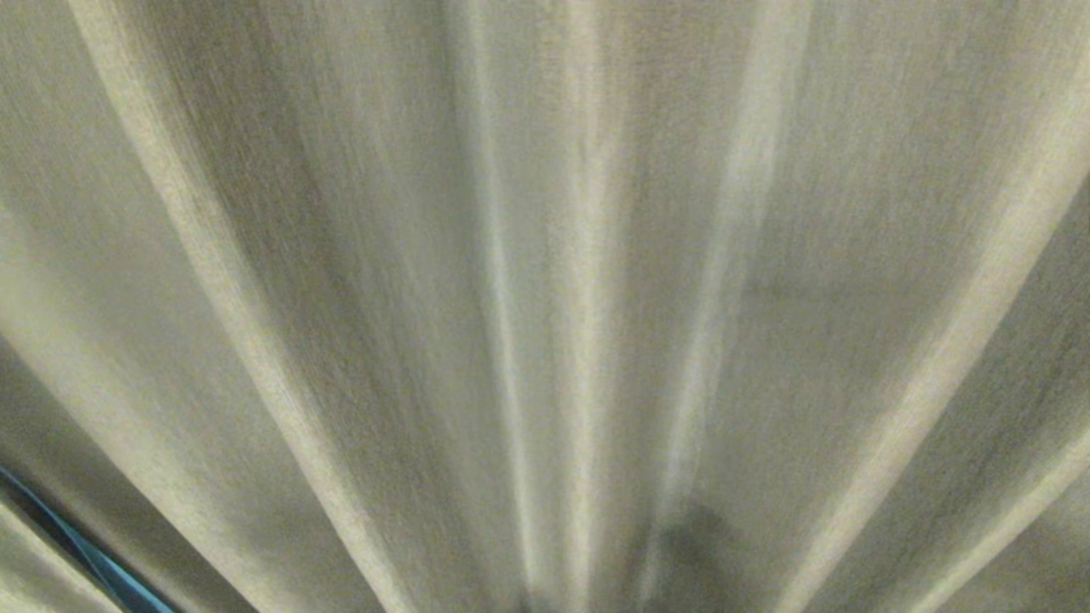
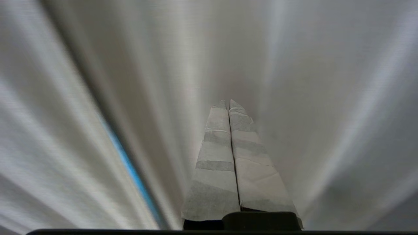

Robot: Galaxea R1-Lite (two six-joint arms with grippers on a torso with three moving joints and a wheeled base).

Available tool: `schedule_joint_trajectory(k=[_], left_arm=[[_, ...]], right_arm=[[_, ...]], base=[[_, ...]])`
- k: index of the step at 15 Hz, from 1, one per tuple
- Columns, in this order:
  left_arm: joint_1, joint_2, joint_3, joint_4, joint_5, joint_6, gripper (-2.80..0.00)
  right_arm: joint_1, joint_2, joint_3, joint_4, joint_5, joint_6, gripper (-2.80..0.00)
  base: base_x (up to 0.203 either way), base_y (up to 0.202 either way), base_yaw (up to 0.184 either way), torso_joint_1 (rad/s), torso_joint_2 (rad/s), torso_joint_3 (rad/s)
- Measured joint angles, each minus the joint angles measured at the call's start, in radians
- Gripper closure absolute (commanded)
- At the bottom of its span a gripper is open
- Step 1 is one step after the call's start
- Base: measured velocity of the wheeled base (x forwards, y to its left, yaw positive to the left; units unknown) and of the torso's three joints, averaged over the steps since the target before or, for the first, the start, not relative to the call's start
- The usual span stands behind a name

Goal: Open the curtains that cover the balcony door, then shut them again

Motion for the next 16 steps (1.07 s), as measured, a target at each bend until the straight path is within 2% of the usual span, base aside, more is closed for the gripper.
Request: schedule_joint_trajectory(k=[16], left_arm=[[0.0,0.0,0.0,0.0,0.0,0.0,0.0]], right_arm=[[0.0,0.0,0.0,0.0,0.0,0.0,0.0]], base=[[0.0,0.191,0.0,0.003,0.0,0.001]])
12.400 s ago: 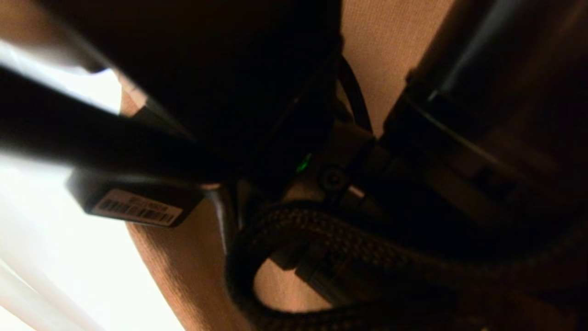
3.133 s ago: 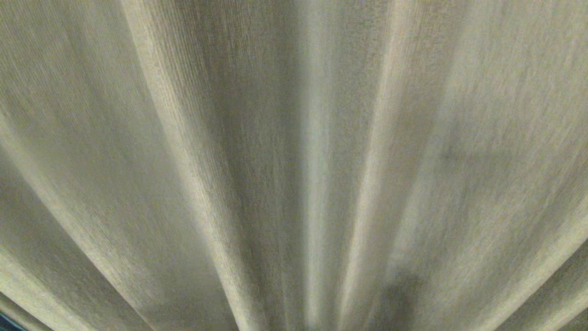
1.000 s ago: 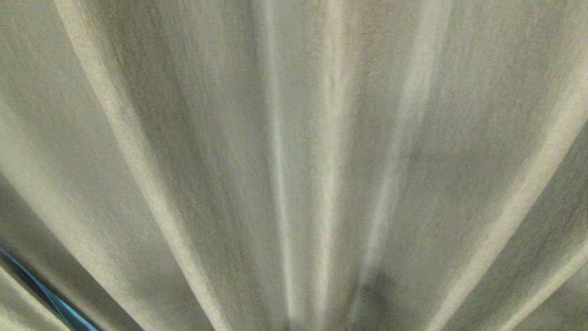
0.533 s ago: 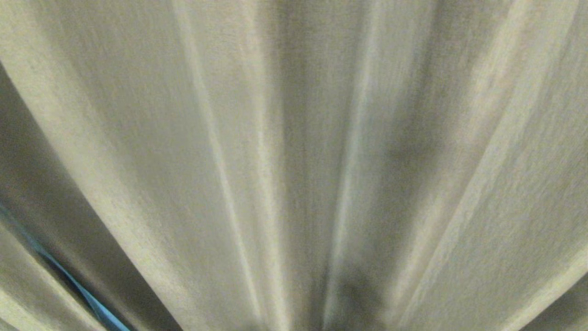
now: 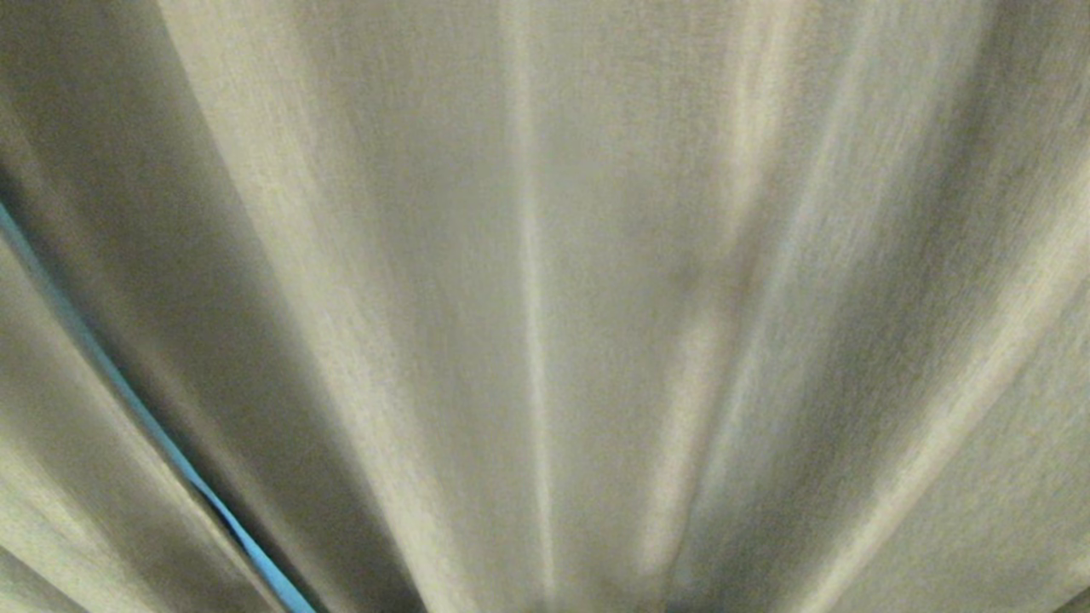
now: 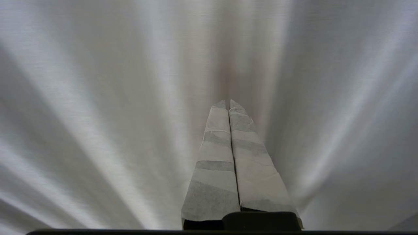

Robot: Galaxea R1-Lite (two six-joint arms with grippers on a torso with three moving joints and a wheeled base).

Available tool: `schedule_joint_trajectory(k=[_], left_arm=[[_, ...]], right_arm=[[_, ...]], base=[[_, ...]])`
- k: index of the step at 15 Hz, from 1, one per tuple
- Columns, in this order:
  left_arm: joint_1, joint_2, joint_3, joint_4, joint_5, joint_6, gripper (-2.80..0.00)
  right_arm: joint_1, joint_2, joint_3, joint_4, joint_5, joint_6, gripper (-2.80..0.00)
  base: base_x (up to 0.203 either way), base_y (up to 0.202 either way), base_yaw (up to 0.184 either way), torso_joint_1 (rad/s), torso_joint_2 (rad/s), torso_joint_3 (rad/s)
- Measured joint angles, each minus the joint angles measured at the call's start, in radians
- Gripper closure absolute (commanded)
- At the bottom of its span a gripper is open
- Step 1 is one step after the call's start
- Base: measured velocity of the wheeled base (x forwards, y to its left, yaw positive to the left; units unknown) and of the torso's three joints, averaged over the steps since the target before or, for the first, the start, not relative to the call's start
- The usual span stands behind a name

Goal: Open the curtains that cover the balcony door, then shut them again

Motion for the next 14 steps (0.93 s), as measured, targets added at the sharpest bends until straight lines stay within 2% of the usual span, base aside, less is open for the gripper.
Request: schedule_joint_trajectory(k=[14], left_arm=[[0.0,0.0,0.001,-0.001,0.0,0.0,0.0]], right_arm=[[0.0,0.0,0.0,0.0,-0.001,0.0,0.0]], base=[[0.0,0.193,0.001,0.003,0.0,0.001]])
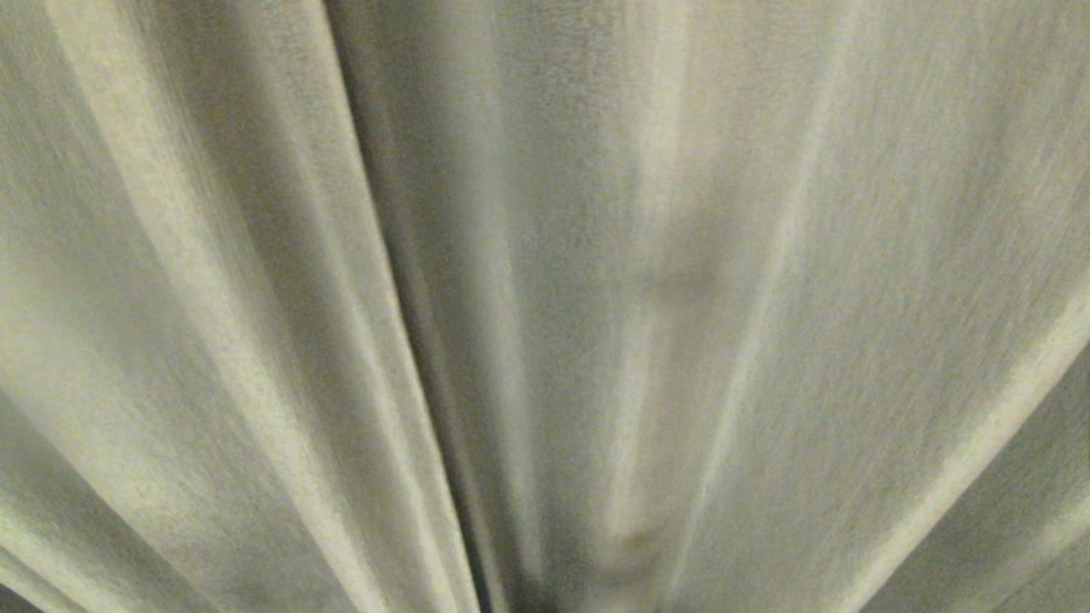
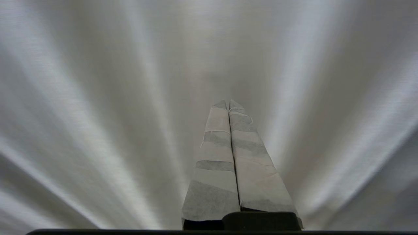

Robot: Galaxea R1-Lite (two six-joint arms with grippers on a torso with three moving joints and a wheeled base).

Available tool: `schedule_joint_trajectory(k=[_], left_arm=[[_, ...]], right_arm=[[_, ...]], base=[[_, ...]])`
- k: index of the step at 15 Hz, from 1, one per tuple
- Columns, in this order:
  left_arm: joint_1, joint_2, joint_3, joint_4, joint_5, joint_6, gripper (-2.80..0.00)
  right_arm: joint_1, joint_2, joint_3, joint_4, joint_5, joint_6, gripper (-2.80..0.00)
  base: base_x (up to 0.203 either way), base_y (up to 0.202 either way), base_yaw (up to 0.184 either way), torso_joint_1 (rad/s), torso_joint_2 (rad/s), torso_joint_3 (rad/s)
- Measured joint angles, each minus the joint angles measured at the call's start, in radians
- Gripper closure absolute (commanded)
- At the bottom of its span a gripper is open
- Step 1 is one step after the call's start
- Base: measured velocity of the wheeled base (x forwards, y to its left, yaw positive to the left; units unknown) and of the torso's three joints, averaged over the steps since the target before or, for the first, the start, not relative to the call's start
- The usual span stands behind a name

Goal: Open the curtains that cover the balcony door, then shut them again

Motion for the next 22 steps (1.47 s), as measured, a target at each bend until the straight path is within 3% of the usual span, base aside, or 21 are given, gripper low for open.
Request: schedule_joint_trajectory(k=[8,22], left_arm=[[-0.001,0.0,0.0,-0.005,0.0,0.0,0.0],[0.0,0.0,0.0,-0.005,0.0,-0.001,0.0]], right_arm=[[-0.001,0.0,0.0,0.0,0.0,0.0,0.0],[0.0,0.0,0.0,0.0,0.0,0.0,0.0]], base=[[0.0,0.167,0.001,0.003,0.0,0.003],[0.0,0.0,0.0,0.0,0.0,0.0]])
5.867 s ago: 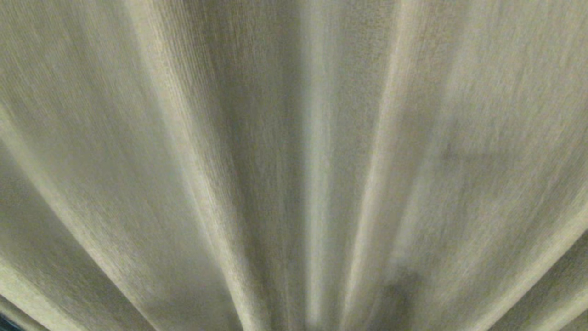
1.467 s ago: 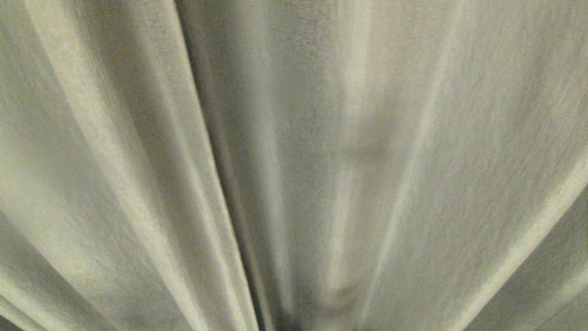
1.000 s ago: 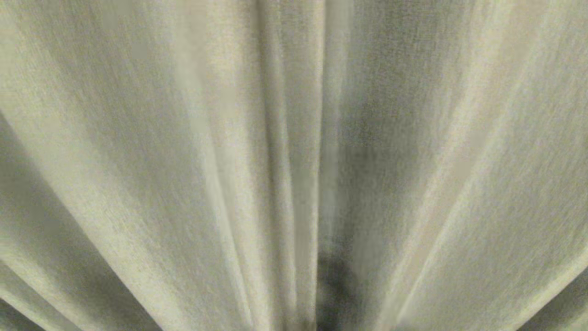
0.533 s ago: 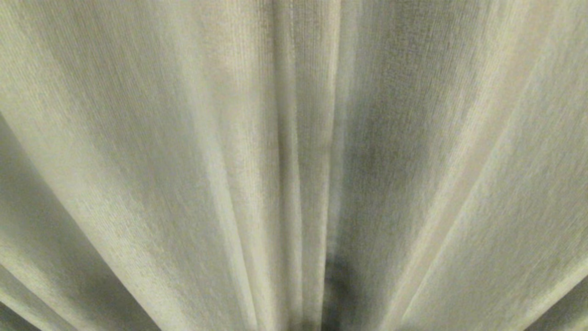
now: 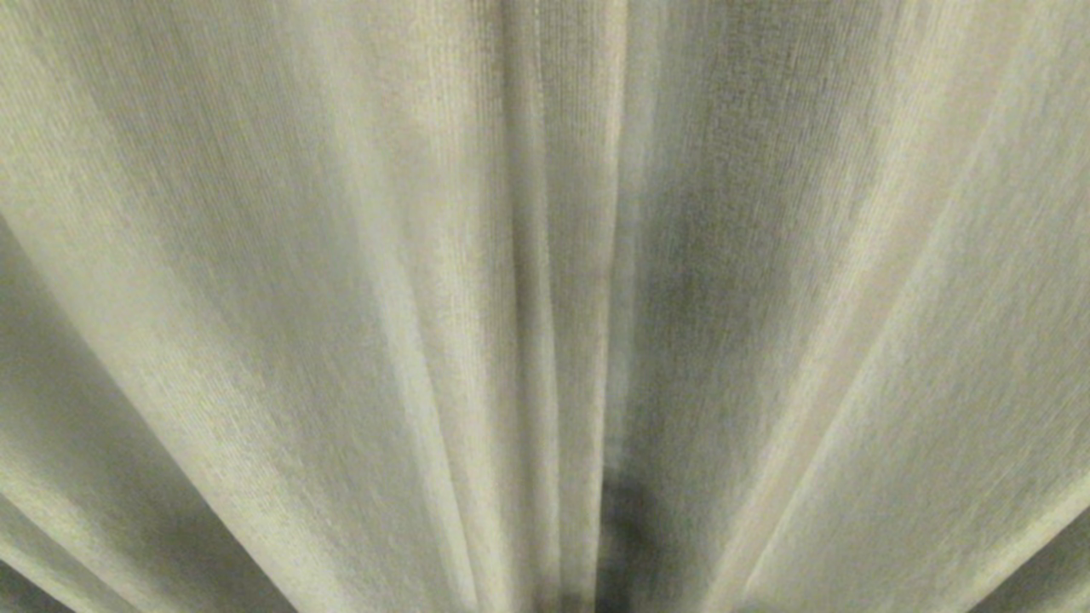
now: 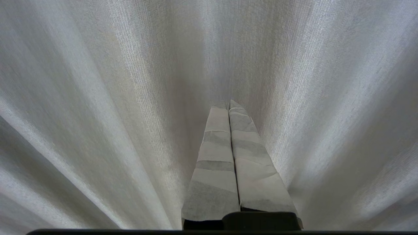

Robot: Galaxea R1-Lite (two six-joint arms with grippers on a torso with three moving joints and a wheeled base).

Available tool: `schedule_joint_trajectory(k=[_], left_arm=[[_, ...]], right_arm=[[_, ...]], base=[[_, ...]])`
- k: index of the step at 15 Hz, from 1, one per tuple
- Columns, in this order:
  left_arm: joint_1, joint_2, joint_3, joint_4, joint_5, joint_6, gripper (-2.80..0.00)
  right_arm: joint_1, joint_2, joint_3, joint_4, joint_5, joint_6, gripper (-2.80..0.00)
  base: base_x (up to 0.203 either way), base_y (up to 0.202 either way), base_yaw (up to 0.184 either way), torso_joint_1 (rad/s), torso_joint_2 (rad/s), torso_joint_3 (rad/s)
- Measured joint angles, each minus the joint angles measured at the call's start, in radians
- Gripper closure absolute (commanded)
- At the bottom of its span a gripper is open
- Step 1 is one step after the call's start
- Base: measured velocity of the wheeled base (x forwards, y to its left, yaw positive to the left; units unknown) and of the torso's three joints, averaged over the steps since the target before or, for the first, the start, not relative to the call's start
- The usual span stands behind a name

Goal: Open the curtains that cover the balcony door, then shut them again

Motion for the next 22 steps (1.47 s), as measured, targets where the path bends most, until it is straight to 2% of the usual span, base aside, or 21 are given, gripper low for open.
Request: schedule_joint_trajectory(k=[22], left_arm=[[0.0,0.0,0.0,0.0,0.0,0.0,0.0]], right_arm=[[0.0,0.0,0.0,0.001,-0.002,0.002,0.0]], base=[[0.0,0.0,0.0,0.0,0.0,0.0]])
